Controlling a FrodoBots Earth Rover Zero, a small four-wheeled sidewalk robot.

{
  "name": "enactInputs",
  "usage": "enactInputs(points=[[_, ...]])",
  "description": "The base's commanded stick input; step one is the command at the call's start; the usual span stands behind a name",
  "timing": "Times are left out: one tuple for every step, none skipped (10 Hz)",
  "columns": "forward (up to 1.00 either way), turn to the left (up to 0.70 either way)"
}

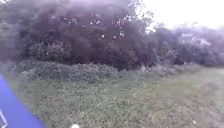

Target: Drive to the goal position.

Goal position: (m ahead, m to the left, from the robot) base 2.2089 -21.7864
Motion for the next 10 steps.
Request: enactInputs(points=[[0.00, -0.70], [0.00, -0.70], [0.00, -0.70], [0.00, -0.70], [0.00, -0.70], [0.00, -0.70], [0.00, -0.70], [0.00, -0.70], [0.00, -0.70], [0.00, -0.70]])
